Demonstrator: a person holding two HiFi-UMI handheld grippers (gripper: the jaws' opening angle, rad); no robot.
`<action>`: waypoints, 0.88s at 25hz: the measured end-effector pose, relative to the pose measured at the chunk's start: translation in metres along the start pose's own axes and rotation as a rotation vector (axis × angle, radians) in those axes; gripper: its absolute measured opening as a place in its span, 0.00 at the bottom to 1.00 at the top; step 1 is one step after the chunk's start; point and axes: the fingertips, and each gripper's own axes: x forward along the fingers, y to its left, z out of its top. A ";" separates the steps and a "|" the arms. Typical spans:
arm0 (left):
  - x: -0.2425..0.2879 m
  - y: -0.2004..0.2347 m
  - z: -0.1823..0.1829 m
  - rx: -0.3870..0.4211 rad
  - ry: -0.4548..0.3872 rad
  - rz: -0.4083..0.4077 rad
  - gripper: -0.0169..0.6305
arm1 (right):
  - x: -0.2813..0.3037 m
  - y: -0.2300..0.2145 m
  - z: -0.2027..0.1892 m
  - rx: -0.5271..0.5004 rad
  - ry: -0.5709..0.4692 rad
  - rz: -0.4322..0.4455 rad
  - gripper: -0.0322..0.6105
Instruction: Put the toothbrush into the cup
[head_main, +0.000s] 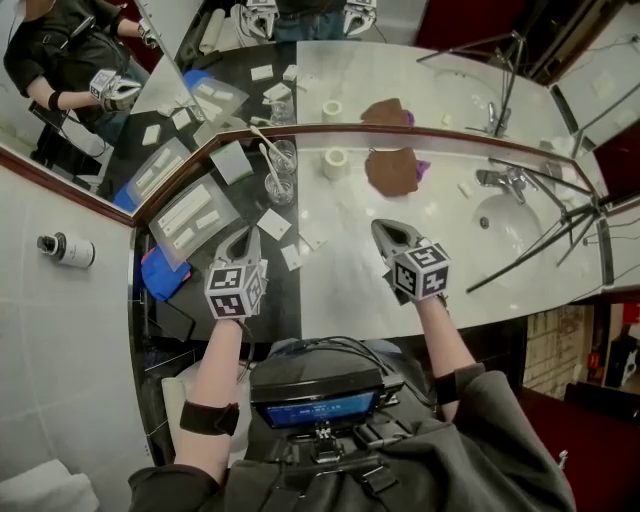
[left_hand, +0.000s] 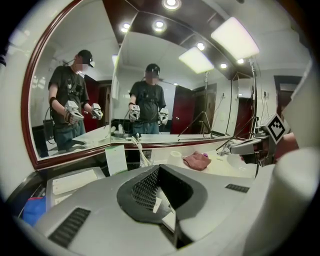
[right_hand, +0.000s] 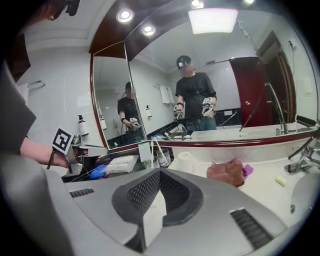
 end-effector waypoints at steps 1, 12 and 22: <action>-0.003 0.000 -0.002 -0.007 0.004 0.001 0.03 | -0.005 -0.007 -0.003 0.013 -0.002 -0.019 0.07; -0.019 0.003 -0.019 -0.037 0.027 0.023 0.03 | -0.048 -0.058 -0.017 0.062 -0.030 -0.169 0.06; -0.026 0.005 -0.018 -0.031 0.026 0.029 0.03 | -0.053 -0.065 -0.020 0.080 -0.028 -0.185 0.07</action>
